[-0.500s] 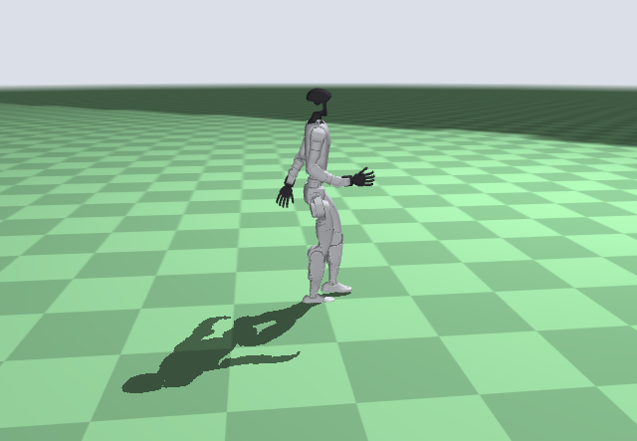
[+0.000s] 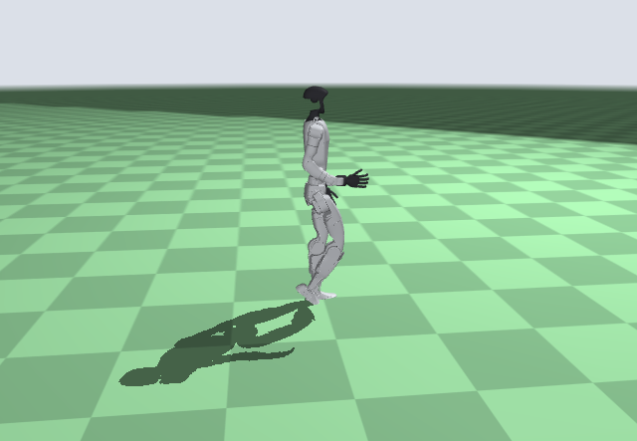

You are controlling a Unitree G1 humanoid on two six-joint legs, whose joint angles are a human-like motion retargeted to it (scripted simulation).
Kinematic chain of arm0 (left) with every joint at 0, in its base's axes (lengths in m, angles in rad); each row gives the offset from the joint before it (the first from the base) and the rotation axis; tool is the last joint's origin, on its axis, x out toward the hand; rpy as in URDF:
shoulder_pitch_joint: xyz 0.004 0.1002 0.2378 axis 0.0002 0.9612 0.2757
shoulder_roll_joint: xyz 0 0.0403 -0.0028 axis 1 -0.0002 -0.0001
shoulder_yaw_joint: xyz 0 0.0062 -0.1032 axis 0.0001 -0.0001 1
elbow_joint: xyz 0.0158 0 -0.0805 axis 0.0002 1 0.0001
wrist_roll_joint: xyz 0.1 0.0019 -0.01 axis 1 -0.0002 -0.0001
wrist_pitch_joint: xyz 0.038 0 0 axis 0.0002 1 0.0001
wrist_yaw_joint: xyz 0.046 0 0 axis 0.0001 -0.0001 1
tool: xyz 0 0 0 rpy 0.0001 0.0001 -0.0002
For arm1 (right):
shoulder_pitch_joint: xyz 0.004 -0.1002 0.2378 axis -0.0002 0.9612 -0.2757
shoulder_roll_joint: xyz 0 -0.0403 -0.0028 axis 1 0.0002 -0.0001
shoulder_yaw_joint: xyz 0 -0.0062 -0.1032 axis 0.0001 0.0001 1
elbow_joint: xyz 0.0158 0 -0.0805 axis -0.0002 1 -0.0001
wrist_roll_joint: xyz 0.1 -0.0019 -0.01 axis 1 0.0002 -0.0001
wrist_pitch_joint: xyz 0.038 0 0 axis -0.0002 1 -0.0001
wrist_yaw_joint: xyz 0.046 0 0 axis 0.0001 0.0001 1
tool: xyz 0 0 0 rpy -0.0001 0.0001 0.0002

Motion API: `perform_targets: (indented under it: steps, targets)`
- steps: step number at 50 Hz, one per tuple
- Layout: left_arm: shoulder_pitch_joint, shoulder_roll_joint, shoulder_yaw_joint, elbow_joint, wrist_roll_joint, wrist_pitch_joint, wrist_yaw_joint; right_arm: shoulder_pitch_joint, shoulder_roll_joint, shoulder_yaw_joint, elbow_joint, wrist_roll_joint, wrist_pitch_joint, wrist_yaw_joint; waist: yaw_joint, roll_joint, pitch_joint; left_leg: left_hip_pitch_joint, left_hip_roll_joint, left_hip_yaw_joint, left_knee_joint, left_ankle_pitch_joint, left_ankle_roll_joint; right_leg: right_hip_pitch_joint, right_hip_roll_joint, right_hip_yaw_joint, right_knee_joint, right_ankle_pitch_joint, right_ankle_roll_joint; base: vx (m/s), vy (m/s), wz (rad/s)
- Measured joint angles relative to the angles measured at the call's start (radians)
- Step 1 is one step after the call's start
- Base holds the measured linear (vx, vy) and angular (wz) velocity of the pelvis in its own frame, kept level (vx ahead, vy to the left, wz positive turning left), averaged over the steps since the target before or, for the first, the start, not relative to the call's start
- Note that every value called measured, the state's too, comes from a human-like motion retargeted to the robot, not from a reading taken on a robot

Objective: Walk run

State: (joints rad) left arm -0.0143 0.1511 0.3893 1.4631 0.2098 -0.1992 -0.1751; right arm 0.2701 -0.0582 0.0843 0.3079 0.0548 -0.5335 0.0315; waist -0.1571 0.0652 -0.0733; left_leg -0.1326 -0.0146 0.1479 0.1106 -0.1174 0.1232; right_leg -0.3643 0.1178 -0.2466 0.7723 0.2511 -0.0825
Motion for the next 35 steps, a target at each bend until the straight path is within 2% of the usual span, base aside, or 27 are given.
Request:
perform_targets:
  steps: [2,7,11,12,13,15,17,18,20,22,23,25,27,28,30,32,35]
  targets:
    - [-0.095,0.021,-0.058,-0.077,-0.028,-0.046,-0.01,0.007,-0.011,-0.008,-0.016,0.005,-0.006,0.009,-0.065,0.008,-0.002,0.048,-0.023,-0.046,-0.014,-0.023,0.001,-0.058,-0.062,-0.033,-0.126,-0.081,0.043,1.1,-0.13,1.78]
    - [-0.342,0.11,-0.097,-0.171,-0.05,-0.078,-0.076,0.004,-0.016,-0.008,-0.042,0.016,-0.006,0.008,-0.145,-0.058,0.007,0.203,-0.108,-0.107,-0.038,-0.095,-0.011,-0.127,-0.24,-0.111,-0.537,-0.127,0.135,0.97,-0.26,0.74]
    - [-0.435,0.157,-0.101,-0.203,-0.067,-0.084,-0.084,0.009,-0.004,-0.017,-0.067,-0.015,-0.005,0.001,-0.147,-0.062,-0.005,0.302,-0.098,-0.118,-0.04,-0.118,-0.061,-0.203,-0.233,-0.025,-0.766,-0.199,0.178,1.16,-0.45,0.0]
    - [-0.435,0.158,-0.098,-0.213,-0.075,-0.094,-0.077,0.012,0.0,-0.017,-0.072,-0.021,-0.006,0.002,-0.152,-0.054,-0.013,0.318,-0.089,-0.123,-0.031,-0.103,-0.081,-0.208,-0.225,-0.012,-0.782,-0.199,0.169,1.18,-0.49,0.09]
    - [-0.424,0.155,-0.093,-0.219,-0.087,-0.109,-0.067,0.015,0.003,-0.016,-0.075,-0.024,-0.005,0.006,-0.161,-0.045,-0.021,0.332,-0.079,-0.13,-0.016,-0.072,-0.111,-0.212,-0.216,-0.009,-0.752,-0.177,0.125,1.09,-0.45,0.1]
    - [-0.377,0.139,-0.074,-0.221,-0.108,-0.146,-0.05,0.022,0.011,-0.014,-0.076,-0.027,0.001,0.024,-0.181,-0.034,-0.042,0.353,-0.066,-0.149,0.026,0.048,-0.195,-0.204,-0.225,-0.096,-0.662,-0.183,0.076,1.24,-0.52,0.28]
    - [-0.295,0.108,-0.056,-0.191,-0.115,-0.167,-0.05,0.037,0.018,-0.016,-0.07,-0.03,0.005,0.048,-0.24,-0.009,-0.053,0.356,-0.051,-0.241,0.124,0.298,-0.301,-0.172,-0.213,-0.047,-0.616,-0.102,0.069,1.38,-0.61,0.61]
    - [-0.249,0.091,-0.042,-0.166,-0.108,-0.163,-0.058,0.042,0.018,-0.015,-0.065,-0.028,0.007,0.058,-0.241,-0.005,-0.06,0.34,-0.058,-0.257,0.194,0.432,-0.356,-0.159,-0.19,0.034,-0.58,-0.128,0.041,1.23,-0.54,-0.13]
    - [-0.158,0.054,-0.028,-0.103,-0.072,-0.129,-0.075,0.045,0.015,-0.009,-0.059,-0.024,0.014,0.059,-0.223,-0.041,-0.056,0.277,-0.094,-0.194,0.399,0.629,-0.385,-0.117,-0.176,0.128,-0.518,-0.201,-0.015,1.25,-0.48,-0.71]
    - [-0.076,0.037,-0.023,-0.022,-0.004,-0.092,-0.078,0.036,0.017,0.004,-0.054,-0.029,0.023,0.047,-0.202,-0.04,-0.028,0.16,-0.047,-0.154,0.711,0.632,-0.385,-0.018,-0.162,0.03,-0.525,-0.235,-0.038,1.24,-0.53,-0.87]
    - [-0.038,0.03,-0.02,0.016,0.034,-0.074,-0.077,0.02,0.015,0.006,-0.05,-0.03,0.026,0.042,-0.181,-0.083,-0.043,0.125,-0.115,-0.165,0.711,0.606,-0.384,0.022,-0.195,0.02,-0.56,-0.233,-0.043,1.04,-0.53,-1.04]
    - [0.049,0.013,-0.017,0.077,0.128,-0.034,-0.049,-0.01,0.018,-0.001,-0.038,-0.028,0.029,0.039,-0.141,-0.127,-0.052,0.019,-0.11,-0.085,0.782,0.456,-0.324,0.088,-0.155,0.131,-0.6,-0.26,-0.063,1.12,-0.47,-1.0]
    - [0.142,-0.022,-0.004,0.127,0.195,0.003,0.011,-0.035,0.015,-0.003,-0.037,-0.012,0.029,0.038,-0.117,-0.131,-0.042,-0.102,-0.06,-0.036,0.826,0.315,-0.264,0.151,-0.129,0.142,-0.641,-0.269,-0.074,0.96,-0.28,-0.86]
    - [0.188,-0.043,0.009,0.152,0.216,0.014,0.038,-0.045,0.01,0.001,-0.041,-0.001,0.029,0.037,-0.096,-0.139,-0.033,-0.16,-0.07,-0.028,0.82,0.256,-0.233,0.182,-0.126,0.139,-0.66,-0.27,-0.078,0.93,-0.21,-1.19]
    - [0.275,-0.079,0.036,0.205,0.238,0.019,0.055,-0.065,-0.001,0.007,-0.053,0.022,0.026,0.04,-0.045,-0.152,-0.019,-0.266,-0.077,-0.002,0.745,0.166,-0.181,0.238,-0.098,0.155,-0.69,-0.284,-0.101,1.08,-0.21,-1.4]
    - [0.358,-0.106,0.047,0.237,0.234,0.039,0.019,-0.086,-0.011,0.005,-0.067,0.045,0.024,0.046,0.001,-0.149,-0.004,-0.344,-0.06,0.031,0.593,0.137,-0.139,0.291,-0.056,0.18,-0.706,-0.307,-0.12,1.15,-0.2,-1.2]
    - [0.471,-0.14,0.05,0.237,0.24,0.103,-0.049,-0.119,-0.027,-0.025,-0.079,0.074,0.021,0.057,0.075,-0.125,0.022,-0.415,-0.056,0.043,0.284,0.122,-0.027,0.371,0.01,0.196,-0.715,-0.345,-0.142,1.08,-0.09,-0.86]
